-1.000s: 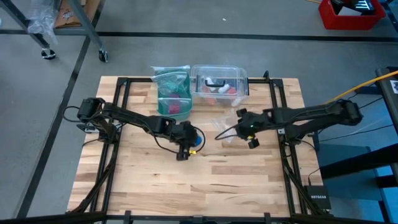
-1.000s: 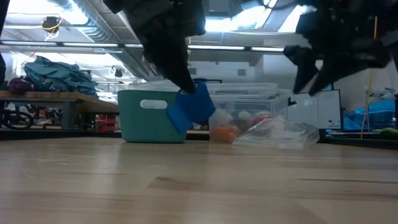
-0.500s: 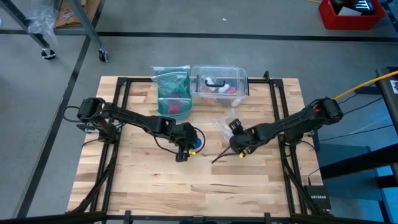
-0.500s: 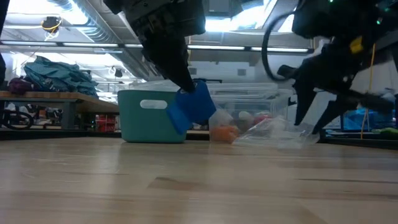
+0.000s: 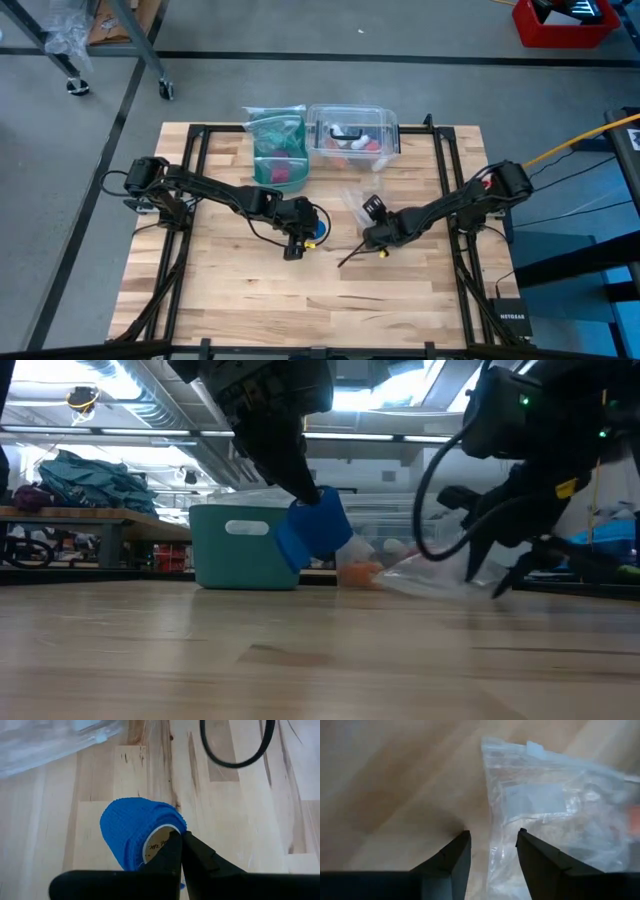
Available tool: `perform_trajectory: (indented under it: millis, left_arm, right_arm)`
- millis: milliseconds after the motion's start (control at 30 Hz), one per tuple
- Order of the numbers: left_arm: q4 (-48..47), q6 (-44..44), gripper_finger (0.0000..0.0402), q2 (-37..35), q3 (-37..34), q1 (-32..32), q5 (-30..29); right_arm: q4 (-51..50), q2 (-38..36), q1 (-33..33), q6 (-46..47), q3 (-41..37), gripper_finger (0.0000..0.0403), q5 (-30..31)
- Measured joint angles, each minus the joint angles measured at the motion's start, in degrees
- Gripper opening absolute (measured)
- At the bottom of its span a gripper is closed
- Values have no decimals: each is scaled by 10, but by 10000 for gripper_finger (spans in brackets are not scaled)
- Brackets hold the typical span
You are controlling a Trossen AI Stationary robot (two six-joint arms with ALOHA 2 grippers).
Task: Roll bandage
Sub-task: Put the blue bandage into the transparent zip bag
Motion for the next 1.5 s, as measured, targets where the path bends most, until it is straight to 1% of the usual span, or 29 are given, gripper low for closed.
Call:
perform_trajectory:
  millis: [167,233,300,433,467,600,700,867,967,1233,1500]
  left_arm:
    - [2,-4,0,0,0,0,0]
    - [2,-5,0,0,0,0,0]
    - [3,-6,0,0,0,0,0]
    - [15,-3,0,0,0,0,0]
    - [17,-2,0,0,0,0,-2]
    - [29,-3,0,0,0,0,-4]
    - [41,-5,0,0,0,0,-10]
    - [43,-4,0,0,0,0,-41]
    - [43,1,0,0,0,0,-52]
    - [49,-1,0,0,0,0,-53]
    - [166,22,0,0,0,-14,-53]
  right_arm:
    - [52,15,0,2,0,158,84]
    - [67,15,0,12,0,143,109]
    - [79,15,0,25,0,112,123]
    - [81,15,0,41,0,21,123]
    - [82,15,0,44,0,11,120]
    - [81,14,0,94,0,9,114]
    - [82,6,0,130,0,6,88]
    - [82,-31,0,181,0,4,46]
    - [81,-65,0,190,0,3,23]
    - [78,-181,-1,193,0,1,-32]
    - [62,-292,-1,207,0,1,-43]
